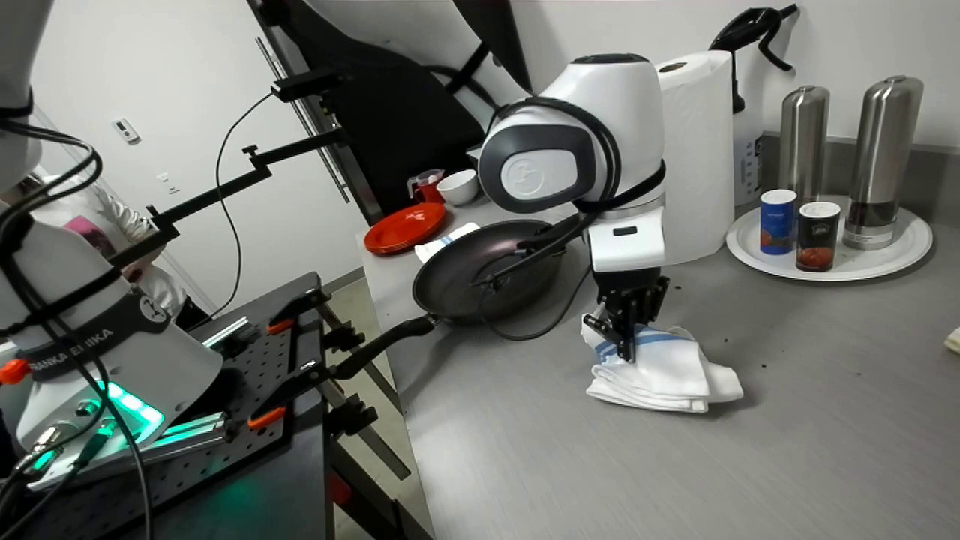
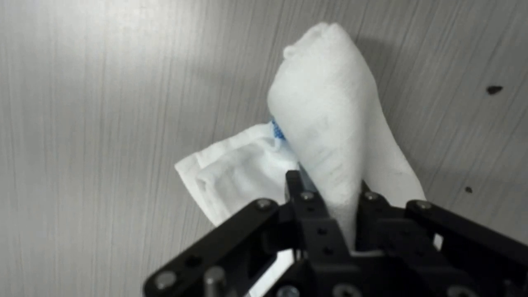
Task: Pick the cloth and wipe the sauce pan
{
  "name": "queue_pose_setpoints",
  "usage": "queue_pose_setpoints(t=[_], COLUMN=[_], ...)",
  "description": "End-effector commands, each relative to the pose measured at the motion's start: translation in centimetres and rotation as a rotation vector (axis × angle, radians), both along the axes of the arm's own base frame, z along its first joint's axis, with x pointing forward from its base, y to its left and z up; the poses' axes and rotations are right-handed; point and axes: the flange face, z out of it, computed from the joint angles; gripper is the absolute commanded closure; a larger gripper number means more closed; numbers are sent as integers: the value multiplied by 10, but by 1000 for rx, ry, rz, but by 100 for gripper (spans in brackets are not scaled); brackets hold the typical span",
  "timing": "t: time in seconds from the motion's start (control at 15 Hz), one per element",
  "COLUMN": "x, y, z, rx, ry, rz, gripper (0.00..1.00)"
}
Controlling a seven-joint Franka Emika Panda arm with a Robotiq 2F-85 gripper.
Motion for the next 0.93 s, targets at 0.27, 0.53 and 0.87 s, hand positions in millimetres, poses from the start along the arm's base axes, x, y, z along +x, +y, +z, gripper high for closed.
queue_pose_setpoints(t=[0.27,0.53,0.87], x=[9,-5,-35], y=[8,18,43], z=[22,41,80], rx=[40,85,124], ry=[89,174,267], rz=[1,80,336], gripper=[44,16,0])
